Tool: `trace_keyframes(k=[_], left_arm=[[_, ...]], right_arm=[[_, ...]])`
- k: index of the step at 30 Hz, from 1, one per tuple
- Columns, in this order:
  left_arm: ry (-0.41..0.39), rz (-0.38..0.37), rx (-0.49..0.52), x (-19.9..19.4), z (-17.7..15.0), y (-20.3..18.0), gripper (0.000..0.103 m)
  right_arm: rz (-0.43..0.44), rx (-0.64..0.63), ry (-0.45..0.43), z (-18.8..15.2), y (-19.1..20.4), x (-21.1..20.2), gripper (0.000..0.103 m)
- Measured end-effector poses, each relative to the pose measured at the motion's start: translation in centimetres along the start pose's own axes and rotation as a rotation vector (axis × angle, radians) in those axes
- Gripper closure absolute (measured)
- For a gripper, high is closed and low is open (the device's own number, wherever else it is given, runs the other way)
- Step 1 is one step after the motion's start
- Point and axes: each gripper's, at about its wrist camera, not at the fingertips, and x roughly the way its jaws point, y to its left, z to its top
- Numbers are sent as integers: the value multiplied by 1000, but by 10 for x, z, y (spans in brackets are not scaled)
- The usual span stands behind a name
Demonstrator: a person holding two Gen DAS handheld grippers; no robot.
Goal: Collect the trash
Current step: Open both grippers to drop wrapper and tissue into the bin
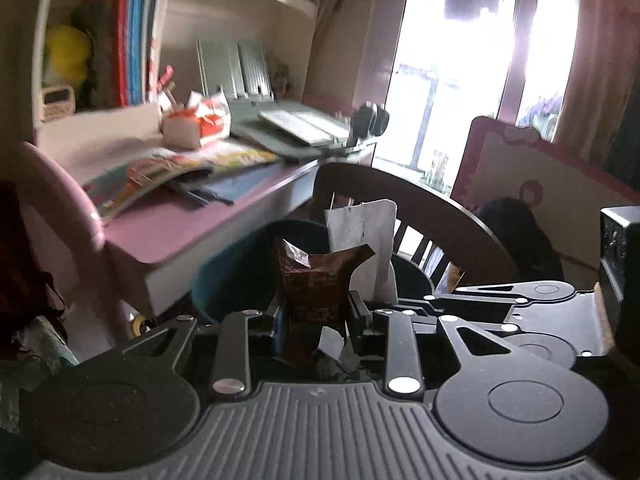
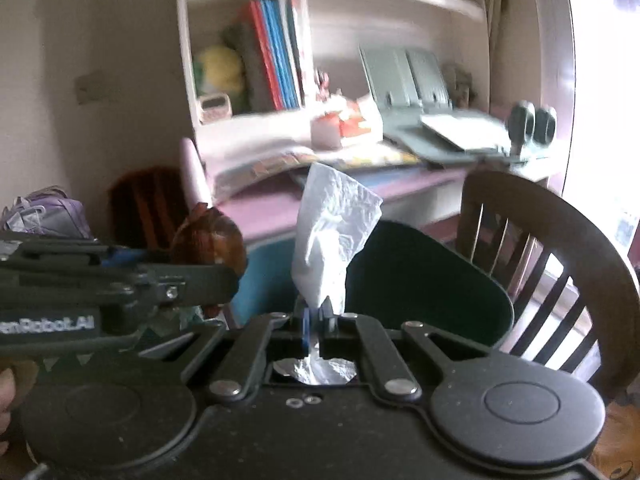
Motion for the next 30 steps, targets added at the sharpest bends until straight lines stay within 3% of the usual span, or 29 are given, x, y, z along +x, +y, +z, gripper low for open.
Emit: trace_keyframes(k=[10, 16, 20, 23, 25, 27, 30], left_arm=[[157, 32, -8, 85, 1, 3, 73], [215, 49, 23, 117, -3, 1, 73], [237, 58, 15, 127, -4, 1, 73], [247, 64, 2, 132, -4, 3, 72], [250, 64, -12, 133, -3, 5, 67], [245, 64, -29, 131, -3, 7, 46], [233, 59, -34, 126, -2, 7, 46]], right_arm=[[-2, -2, 132, -8, -33, 44, 99], [-11, -11, 161, -13, -43, 59, 88], [-10, -17, 161, -13, -46, 61, 87], [-21, -32, 164, -11, -44, 62, 78], [-22, -36, 160, -11, -43, 61, 71], [-24, -39, 155, -11, -43, 59, 68], [-25, -38, 146, -10, -43, 54, 66]])
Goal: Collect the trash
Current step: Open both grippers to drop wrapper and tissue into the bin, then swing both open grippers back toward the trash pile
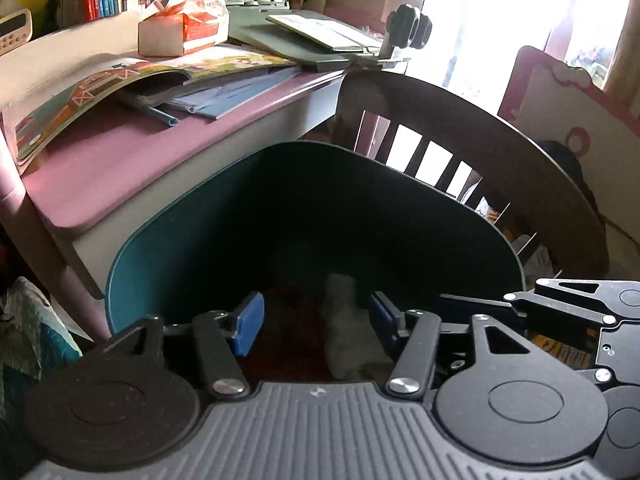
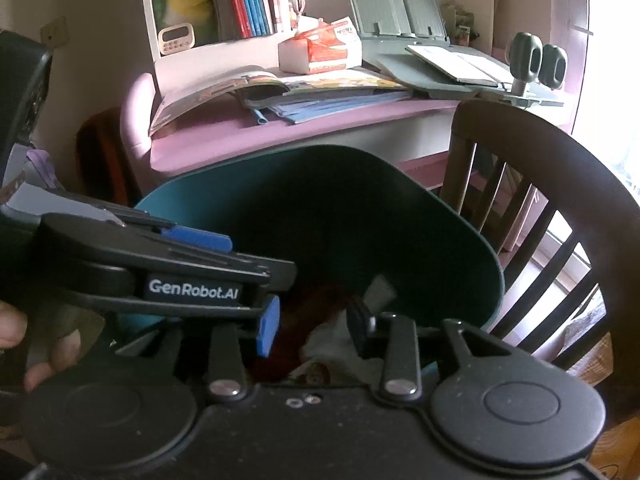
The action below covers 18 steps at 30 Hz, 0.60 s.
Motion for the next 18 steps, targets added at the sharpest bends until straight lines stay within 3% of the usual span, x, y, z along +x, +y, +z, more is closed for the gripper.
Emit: trace_keyframes(k=[9, 18], left_arm=[[-41, -1, 4, -41, -7, -5, 45], [-93, 10, 13, -111, -28, -5, 45]], right_arm=[[16, 8, -38, -4, 9, -32, 55], [47, -21, -92, -12, 43, -84, 51]])
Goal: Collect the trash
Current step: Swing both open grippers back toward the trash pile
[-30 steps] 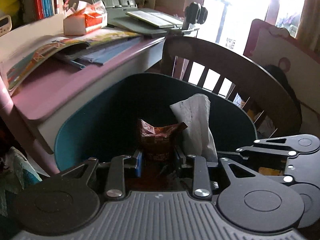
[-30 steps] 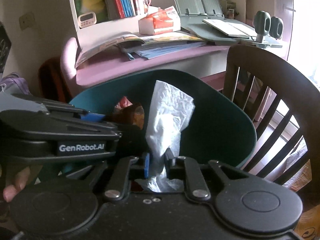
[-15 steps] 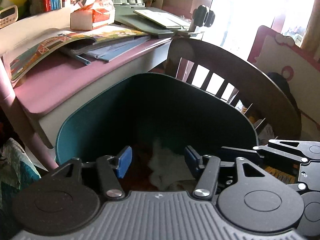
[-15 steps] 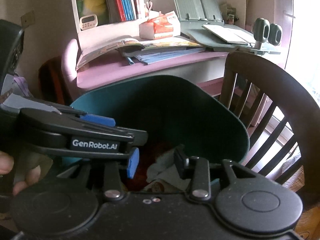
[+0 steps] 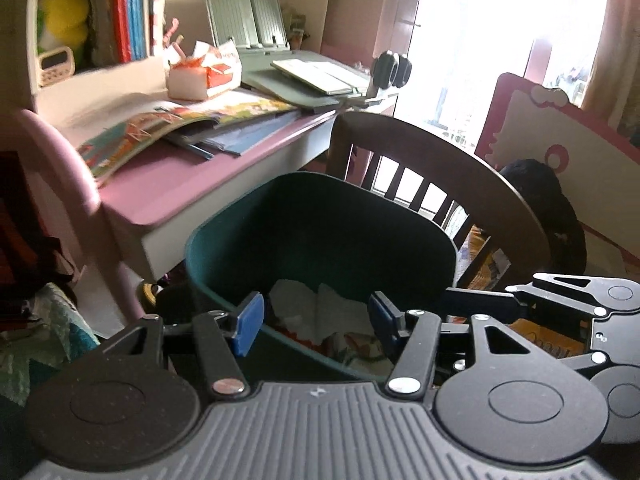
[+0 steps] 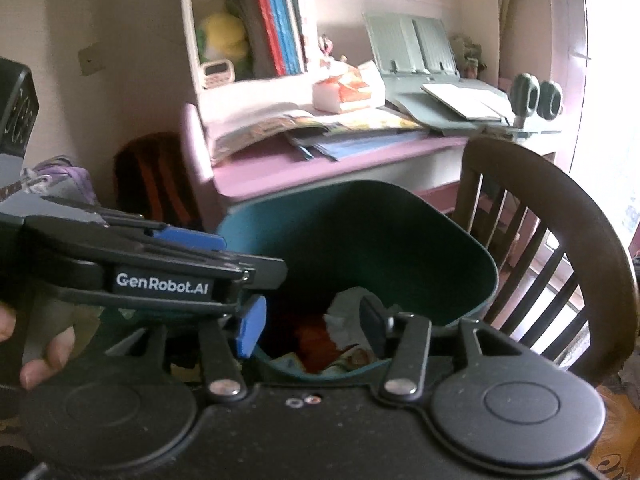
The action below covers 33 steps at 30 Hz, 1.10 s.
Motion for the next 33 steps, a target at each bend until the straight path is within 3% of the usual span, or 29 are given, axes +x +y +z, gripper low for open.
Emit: trace_keyframes(k=[12, 17, 22, 31, 33], left_arm=[[-46, 26, -36, -101, -50, 30, 45], [-59, 49, -66, -132, -78, 51, 38], [-57, 72, -110, -153, -109, 79, 33], [-49, 122, -171, -166, -159, 141, 33], [-44, 131, -180, -165, -171, 155, 28]], right_arm=[[108, -76, -45, -19, 79, -54, 49], [167, -108, -36, -33, 116, -57, 48], [230, -116, -10, -47, 149, -47, 47], [332, -118, 63, -75, 205, -1, 47], [347, -104, 82, -84, 212, 12, 47]])
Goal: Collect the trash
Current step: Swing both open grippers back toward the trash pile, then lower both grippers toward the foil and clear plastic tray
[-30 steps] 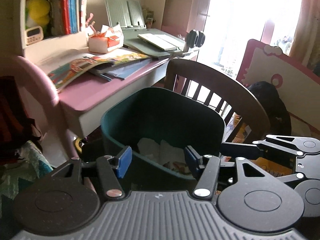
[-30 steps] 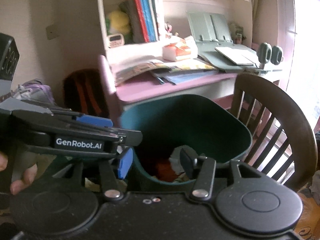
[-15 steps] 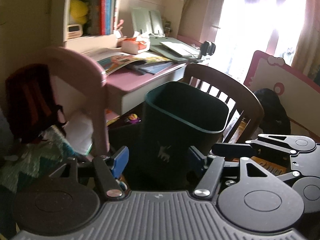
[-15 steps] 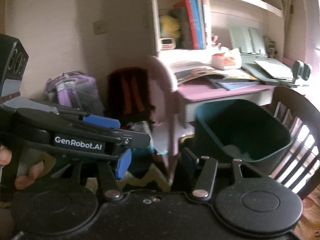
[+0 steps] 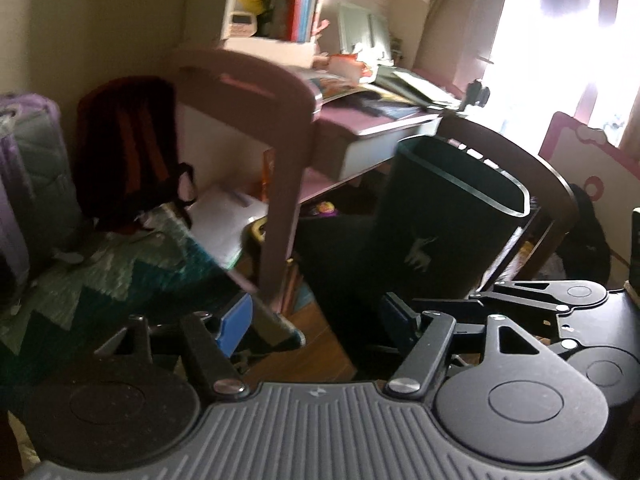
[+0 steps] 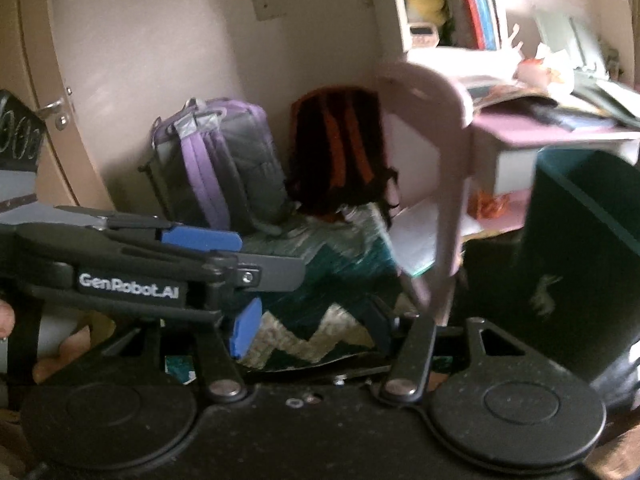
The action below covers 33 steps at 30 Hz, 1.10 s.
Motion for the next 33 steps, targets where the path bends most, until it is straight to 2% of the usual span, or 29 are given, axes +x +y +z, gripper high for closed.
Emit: trace_keyframes(k=[5, 10, 13, 20, 22, 23, 28, 33], left_arm=[[34, 21, -35, 19, -29, 41, 27], [78, 59, -66, 49, -59, 80, 26], [109, 71, -116, 72, -76, 103, 19], [166, 114, -235, 129, -113, 157, 15], [172, 138, -254, 145, -125, 172, 7], [181, 149, -261, 155, -131, 180, 0], [249, 192, -240, 204, -165, 207, 0], [329, 210, -214, 257, -209, 224, 0]], right_arm=[[51, 65, 92, -17, -2, 59, 47], [56, 108, 165, -40, -2, 114, 47], [33, 110, 189, -51, -2, 146, 46], [-7, 143, 287, -75, -11, 222, 46], [-16, 187, 320, -84, -20, 245, 46], [-20, 215, 340, -88, -26, 256, 46], [-90, 304, 415, -114, -59, 314, 46], [-131, 313, 472, -140, -87, 371, 46]])
